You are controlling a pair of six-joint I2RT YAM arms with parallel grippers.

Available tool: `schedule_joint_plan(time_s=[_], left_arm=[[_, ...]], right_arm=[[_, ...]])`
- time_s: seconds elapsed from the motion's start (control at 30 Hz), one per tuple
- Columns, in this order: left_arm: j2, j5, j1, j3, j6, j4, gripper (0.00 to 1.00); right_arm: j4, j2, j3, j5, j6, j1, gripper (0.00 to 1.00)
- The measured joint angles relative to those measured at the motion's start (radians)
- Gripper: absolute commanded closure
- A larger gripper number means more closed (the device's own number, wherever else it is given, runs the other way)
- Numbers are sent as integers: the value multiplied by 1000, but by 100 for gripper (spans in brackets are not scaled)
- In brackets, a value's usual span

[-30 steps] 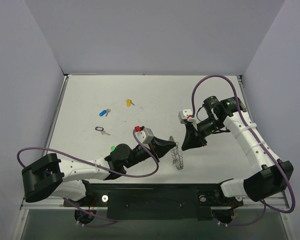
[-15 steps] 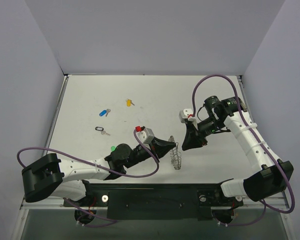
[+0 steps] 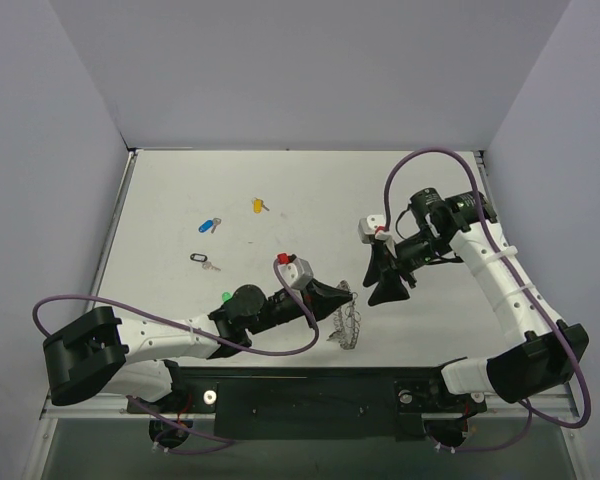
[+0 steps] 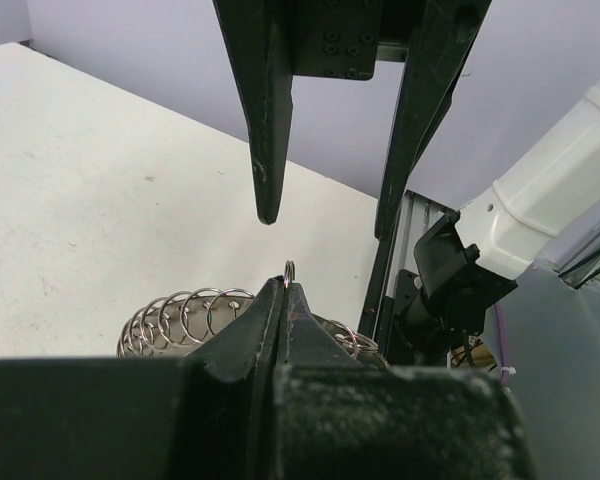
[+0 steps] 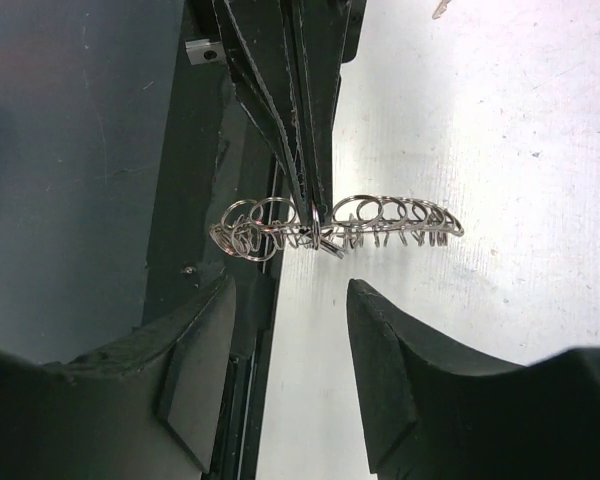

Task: Put the keys on the keyring

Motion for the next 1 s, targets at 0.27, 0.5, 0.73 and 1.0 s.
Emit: schedule_joint_plan(time_s=[0.27, 0.5, 0.73, 1.0], left_arm=[[0, 31, 1, 1, -5, -8, 100], [0, 37, 2, 1, -21, -6, 100], [10, 40, 2, 1, -25, 6, 100], [15, 41, 2, 1, -27, 10, 100]], right_arm=[[0, 13, 15, 8, 43, 51, 58], [2, 33, 15, 23, 86, 83, 66], [15, 40, 15, 31, 117, 101, 68], [27, 41, 15, 34, 134, 107, 74]])
